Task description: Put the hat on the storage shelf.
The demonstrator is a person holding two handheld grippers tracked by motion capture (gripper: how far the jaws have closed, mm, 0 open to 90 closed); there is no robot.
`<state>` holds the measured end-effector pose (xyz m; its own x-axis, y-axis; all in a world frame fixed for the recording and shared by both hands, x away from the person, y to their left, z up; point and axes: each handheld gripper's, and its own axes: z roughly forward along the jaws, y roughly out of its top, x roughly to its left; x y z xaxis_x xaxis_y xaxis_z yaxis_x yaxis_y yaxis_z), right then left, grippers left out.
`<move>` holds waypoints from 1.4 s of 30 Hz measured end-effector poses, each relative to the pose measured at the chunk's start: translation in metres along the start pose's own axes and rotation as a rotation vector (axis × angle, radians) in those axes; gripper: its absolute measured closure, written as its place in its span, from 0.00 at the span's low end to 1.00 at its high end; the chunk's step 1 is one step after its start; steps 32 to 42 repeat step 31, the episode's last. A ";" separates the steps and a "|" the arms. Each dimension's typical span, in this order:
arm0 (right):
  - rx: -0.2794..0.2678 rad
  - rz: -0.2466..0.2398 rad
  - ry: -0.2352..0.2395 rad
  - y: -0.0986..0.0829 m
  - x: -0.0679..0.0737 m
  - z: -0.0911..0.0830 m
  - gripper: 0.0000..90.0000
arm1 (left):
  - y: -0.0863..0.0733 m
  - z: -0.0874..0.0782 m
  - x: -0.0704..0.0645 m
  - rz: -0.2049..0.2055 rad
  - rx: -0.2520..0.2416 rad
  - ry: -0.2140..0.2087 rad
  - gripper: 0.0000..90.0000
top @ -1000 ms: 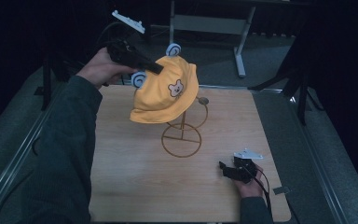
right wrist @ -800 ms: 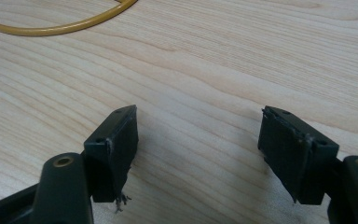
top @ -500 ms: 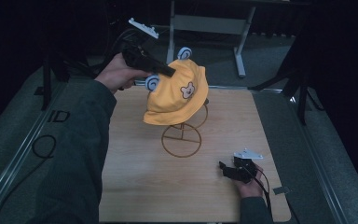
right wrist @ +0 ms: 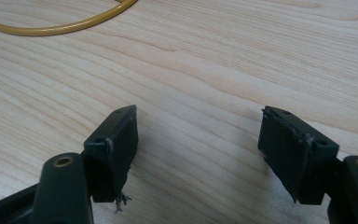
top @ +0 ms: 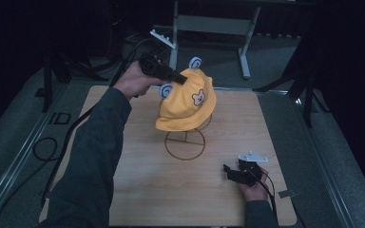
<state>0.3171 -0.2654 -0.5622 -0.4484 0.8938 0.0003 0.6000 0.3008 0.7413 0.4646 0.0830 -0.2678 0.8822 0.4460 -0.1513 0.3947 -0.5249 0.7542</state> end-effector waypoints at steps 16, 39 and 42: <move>0.000 -0.003 0.001 0.000 0.000 0.000 0.31 | -0.007 0.036 -0.003 -0.001 0.098 0.141 0.54; 0.000 -0.002 0.001 0.000 0.000 0.000 0.31 | -0.027 -0.012 0.009 -0.091 -0.074 0.114 0.43; 0.000 -0.002 0.001 0.000 0.000 0.000 0.31 | -0.027 -0.012 0.009 -0.091 -0.074 0.114 0.43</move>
